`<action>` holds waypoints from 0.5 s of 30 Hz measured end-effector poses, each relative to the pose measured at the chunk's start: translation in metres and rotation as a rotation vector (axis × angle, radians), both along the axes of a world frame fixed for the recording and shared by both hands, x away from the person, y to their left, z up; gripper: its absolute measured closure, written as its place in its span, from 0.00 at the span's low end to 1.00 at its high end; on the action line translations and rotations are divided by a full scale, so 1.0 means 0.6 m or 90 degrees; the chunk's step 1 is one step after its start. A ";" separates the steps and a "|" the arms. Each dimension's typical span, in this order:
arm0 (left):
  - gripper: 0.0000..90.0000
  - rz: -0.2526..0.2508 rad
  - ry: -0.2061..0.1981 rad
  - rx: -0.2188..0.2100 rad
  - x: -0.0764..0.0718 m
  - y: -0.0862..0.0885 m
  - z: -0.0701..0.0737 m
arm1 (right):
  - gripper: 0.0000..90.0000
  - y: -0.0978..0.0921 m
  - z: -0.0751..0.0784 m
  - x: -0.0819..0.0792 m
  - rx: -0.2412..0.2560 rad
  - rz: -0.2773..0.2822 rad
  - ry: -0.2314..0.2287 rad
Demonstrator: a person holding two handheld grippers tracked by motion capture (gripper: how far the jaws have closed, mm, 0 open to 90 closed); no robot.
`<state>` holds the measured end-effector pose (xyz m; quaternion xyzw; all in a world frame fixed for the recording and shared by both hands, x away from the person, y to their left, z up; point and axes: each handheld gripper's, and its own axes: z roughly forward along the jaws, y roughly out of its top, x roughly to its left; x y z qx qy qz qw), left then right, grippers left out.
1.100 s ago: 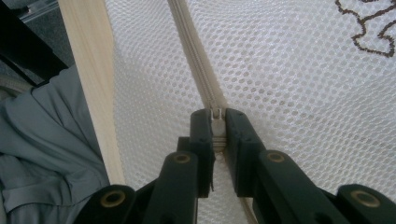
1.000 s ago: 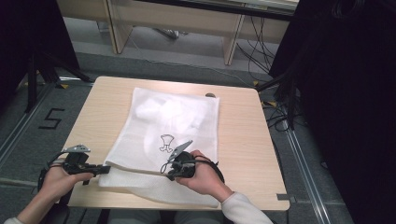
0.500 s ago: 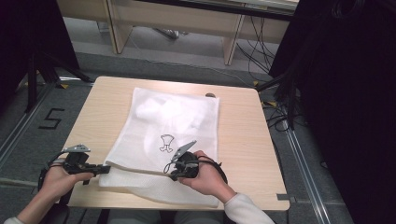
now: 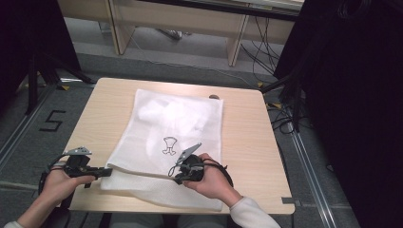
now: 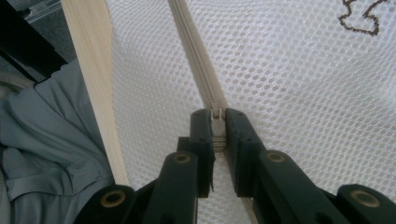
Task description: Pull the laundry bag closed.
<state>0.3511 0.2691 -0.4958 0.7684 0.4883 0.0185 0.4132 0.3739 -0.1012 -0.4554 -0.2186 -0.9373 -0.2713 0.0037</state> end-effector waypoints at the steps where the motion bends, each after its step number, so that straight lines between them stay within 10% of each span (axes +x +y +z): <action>1: 0.95 0.000 0.000 0.000 0.000 0.000 0.000 | 0.92 -0.001 -0.002 0.000 0.006 -0.002 0.001; 15: 0.95 -0.002 0.002 0.006 0.000 0.000 0.000 | 0.92 -0.019 0.002 -0.002 0.003 -0.008 0.011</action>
